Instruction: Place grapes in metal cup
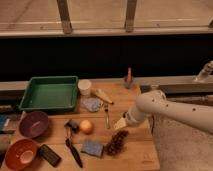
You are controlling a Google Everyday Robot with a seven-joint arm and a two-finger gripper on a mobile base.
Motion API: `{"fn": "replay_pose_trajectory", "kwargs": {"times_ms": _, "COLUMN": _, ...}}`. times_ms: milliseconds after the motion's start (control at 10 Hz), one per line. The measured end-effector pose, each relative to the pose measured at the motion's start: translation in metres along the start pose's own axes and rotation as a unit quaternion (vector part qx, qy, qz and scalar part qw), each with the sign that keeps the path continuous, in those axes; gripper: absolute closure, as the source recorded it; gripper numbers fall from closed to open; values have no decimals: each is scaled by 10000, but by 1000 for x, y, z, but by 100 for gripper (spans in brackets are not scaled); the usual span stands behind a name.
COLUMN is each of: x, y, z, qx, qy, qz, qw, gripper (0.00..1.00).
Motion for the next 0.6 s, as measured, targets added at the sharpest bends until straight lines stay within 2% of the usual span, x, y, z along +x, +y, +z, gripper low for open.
{"fn": "replay_pose_trajectory", "kwargs": {"times_ms": 300, "x": 21, "y": 24, "z": 11, "qx": -127, "qy": 212, "qz": -24, "qw": 9997, "gripper": 25}}
{"fn": "replay_pose_trajectory", "kwargs": {"times_ms": 600, "x": 33, "y": 31, "z": 26, "qx": -199, "qy": 440, "qz": -7, "qw": 9988, "gripper": 25}}
